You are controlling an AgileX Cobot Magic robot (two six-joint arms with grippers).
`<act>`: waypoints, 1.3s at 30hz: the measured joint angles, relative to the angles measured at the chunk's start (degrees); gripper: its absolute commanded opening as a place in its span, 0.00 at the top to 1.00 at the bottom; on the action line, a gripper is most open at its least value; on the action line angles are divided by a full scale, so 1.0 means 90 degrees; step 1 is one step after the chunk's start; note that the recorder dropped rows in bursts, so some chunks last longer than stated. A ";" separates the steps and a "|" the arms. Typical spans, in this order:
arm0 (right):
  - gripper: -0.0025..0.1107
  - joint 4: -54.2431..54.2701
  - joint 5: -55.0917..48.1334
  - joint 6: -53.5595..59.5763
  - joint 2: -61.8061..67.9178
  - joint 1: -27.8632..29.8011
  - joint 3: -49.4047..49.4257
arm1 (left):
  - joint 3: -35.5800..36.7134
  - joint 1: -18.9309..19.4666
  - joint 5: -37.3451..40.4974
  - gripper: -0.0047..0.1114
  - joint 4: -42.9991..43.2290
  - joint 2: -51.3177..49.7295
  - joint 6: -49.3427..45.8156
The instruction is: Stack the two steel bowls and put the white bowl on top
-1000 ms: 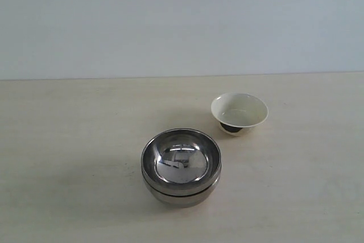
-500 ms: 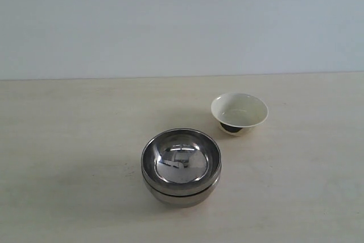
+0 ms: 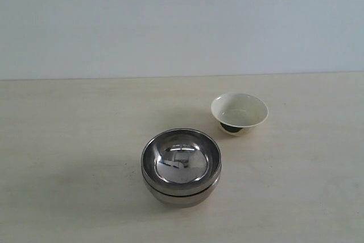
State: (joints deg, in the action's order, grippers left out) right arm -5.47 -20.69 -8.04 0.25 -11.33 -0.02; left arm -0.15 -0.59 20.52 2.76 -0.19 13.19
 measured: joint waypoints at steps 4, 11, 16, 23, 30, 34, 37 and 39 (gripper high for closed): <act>0.98 0.0000 0.0000 0.0000 0.0000 0.0000 0.0000 | 0.0000 0.0000 0.0000 0.93 0.0000 0.0000 0.0000; 0.98 0.0000 0.0000 0.0032 0.0000 0.0000 0.0000 | 0.0000 0.0000 0.0000 0.93 0.0000 0.0000 0.0000; 0.98 0.0025 0.0000 -0.0021 0.0000 0.0000 0.0000 | 0.0000 0.0000 0.0000 0.93 0.0000 0.0000 0.0000; 0.98 0.2193 -0.0083 -0.2243 0.0000 0.0000 0.0000 | 0.0000 0.0000 0.0000 0.93 0.0000 0.0000 0.0000; 0.98 0.2980 -0.0096 -0.3026 0.0000 0.0000 0.0000 | 0.0000 0.0000 0.0011 0.93 0.0000 0.0000 0.0000; 0.98 0.3007 -0.0096 -0.3065 0.0000 0.0000 0.0000 | 0.0000 0.0000 0.0011 0.93 0.0000 0.0000 0.0000; 0.98 0.3007 -0.0096 -0.3090 0.0000 0.0000 0.0000 | 0.0000 0.0000 0.0011 0.93 0.0000 0.0000 0.0000; 0.98 0.3007 -0.0096 -0.3090 0.0000 0.0000 0.0000 | 0.0000 0.0000 0.0011 0.93 0.0000 0.0000 0.0000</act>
State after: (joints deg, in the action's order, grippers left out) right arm 21.59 -21.55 -35.85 0.25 -11.33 -0.02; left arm -0.15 -0.59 20.62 2.76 -0.19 13.19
